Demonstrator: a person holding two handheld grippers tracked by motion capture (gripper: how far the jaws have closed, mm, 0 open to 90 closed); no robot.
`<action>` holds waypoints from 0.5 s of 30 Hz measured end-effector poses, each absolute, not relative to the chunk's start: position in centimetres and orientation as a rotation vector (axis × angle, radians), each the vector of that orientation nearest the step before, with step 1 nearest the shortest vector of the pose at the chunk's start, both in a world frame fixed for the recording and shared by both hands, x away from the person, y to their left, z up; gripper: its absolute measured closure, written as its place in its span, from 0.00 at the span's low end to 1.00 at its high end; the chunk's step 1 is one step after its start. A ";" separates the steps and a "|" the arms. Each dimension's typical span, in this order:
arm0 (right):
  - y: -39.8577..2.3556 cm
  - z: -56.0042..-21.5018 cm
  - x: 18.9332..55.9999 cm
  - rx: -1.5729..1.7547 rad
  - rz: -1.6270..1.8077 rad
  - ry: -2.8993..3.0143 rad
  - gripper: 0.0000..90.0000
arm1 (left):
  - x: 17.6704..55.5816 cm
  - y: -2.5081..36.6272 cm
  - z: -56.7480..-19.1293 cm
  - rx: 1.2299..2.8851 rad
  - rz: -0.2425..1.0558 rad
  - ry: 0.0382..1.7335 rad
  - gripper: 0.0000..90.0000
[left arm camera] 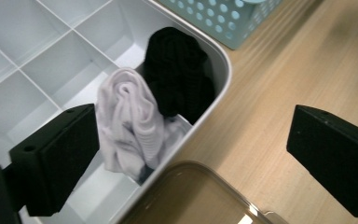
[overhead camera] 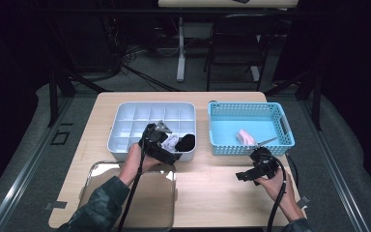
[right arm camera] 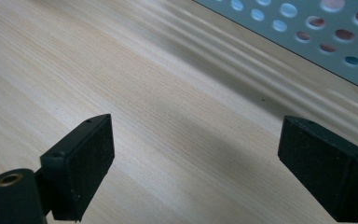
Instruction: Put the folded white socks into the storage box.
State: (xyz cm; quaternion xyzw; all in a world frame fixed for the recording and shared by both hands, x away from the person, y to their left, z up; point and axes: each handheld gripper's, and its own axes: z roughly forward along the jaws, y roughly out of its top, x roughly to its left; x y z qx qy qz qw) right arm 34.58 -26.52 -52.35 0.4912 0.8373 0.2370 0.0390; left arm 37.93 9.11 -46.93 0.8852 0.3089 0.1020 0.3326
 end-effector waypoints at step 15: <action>-26.6 -52.1 34.4 1.498 0.736 2.569 0.10 | 34.6 7.3 -48.2 2.303 0.241 0.679 0.00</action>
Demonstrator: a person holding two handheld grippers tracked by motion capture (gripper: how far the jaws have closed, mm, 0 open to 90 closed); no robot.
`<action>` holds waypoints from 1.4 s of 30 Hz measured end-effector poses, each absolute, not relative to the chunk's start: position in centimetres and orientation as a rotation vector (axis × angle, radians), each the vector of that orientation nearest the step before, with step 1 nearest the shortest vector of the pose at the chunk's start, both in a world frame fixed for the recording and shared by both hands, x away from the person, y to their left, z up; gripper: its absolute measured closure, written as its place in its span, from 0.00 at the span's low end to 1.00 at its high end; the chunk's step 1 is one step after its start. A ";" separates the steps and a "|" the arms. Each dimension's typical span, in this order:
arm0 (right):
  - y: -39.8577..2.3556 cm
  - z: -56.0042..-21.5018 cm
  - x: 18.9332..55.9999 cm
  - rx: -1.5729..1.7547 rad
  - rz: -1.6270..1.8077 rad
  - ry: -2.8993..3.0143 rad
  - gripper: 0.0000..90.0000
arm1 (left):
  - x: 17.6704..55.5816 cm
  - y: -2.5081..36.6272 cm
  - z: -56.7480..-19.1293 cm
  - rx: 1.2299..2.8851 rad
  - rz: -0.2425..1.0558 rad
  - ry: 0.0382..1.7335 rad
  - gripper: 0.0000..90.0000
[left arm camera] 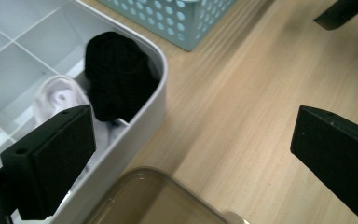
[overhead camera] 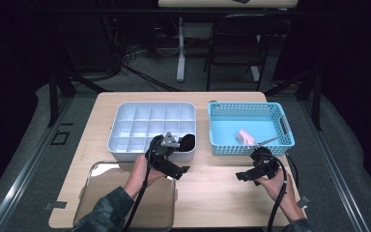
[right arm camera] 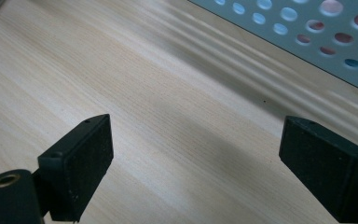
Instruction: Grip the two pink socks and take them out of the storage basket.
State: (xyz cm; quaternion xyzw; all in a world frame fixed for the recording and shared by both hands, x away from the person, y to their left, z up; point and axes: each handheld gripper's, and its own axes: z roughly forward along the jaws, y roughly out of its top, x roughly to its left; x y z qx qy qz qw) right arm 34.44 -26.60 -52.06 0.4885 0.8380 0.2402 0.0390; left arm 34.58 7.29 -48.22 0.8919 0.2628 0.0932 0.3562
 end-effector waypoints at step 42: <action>-27.1 -48.0 34.4 1.449 0.884 2.505 0.09 | 32.1 7.6 -52.5 2.277 0.227 0.605 0.00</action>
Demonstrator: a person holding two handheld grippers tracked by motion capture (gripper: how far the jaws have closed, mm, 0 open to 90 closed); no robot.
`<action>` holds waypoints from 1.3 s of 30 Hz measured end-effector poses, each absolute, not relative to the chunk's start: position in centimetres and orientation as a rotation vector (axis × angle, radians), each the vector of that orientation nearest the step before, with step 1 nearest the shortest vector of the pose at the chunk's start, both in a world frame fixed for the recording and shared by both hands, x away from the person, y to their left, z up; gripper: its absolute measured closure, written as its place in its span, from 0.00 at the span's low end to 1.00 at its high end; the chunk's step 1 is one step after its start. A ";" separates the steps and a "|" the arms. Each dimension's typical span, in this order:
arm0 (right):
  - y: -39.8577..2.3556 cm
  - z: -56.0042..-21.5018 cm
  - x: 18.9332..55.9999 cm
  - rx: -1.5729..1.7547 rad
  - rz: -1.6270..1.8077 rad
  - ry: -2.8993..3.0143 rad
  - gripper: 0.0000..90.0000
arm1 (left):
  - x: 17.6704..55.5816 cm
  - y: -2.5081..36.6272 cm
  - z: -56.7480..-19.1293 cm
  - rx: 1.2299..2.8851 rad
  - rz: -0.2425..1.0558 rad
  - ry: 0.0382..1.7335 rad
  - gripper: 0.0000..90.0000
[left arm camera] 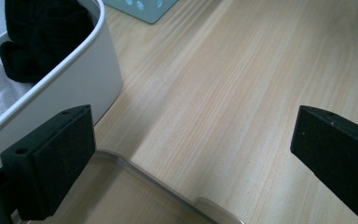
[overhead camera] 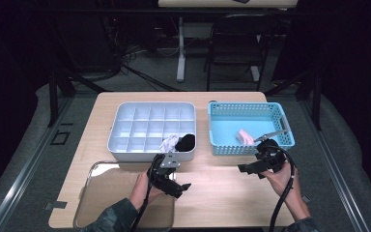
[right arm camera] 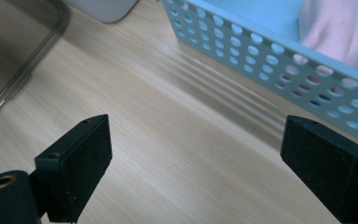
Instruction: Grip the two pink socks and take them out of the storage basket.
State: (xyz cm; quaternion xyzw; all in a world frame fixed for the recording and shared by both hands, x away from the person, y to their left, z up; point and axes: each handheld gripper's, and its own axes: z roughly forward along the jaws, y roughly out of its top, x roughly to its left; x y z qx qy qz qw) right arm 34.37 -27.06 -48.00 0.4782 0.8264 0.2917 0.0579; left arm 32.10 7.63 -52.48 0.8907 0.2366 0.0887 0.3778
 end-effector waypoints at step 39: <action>-29.6 -45.4 44.6 1.640 0.759 2.416 0.23 | 31.9 6.9 -53.1 2.309 0.181 0.574 0.00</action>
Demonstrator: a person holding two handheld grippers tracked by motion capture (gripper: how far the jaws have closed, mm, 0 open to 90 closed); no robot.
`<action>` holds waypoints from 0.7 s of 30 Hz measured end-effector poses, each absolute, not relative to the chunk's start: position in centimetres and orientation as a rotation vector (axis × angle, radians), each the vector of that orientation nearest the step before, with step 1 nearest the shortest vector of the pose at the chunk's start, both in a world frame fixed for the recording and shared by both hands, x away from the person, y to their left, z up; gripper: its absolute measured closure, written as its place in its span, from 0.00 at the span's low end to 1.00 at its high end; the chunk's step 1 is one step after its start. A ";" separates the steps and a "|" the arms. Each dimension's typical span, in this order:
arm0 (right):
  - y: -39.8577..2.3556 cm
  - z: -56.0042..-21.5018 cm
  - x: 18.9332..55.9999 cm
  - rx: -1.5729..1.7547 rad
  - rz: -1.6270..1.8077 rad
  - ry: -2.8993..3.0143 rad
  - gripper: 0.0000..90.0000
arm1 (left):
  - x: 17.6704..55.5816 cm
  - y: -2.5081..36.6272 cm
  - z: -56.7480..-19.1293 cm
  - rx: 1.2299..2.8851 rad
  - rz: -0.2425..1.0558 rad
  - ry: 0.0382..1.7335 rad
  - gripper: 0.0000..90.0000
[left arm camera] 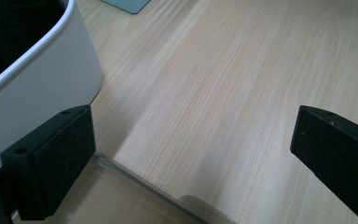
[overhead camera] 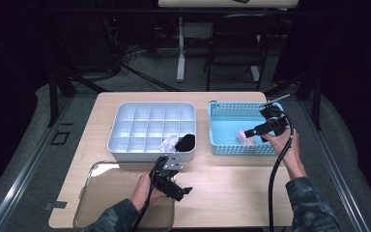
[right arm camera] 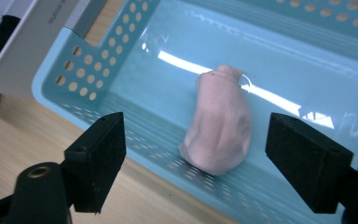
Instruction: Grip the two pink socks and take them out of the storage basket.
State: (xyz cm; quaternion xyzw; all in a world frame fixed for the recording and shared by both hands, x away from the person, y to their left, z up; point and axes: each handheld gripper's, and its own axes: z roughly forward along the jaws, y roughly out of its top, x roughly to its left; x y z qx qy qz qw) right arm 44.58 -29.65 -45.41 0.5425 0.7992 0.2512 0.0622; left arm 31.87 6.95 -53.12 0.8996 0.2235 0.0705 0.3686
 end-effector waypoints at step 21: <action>-28.9 -49.8 48.3 1.779 0.530 2.492 0.39 | 31.8 6.6 -53.3 2.326 0.171 0.561 0.00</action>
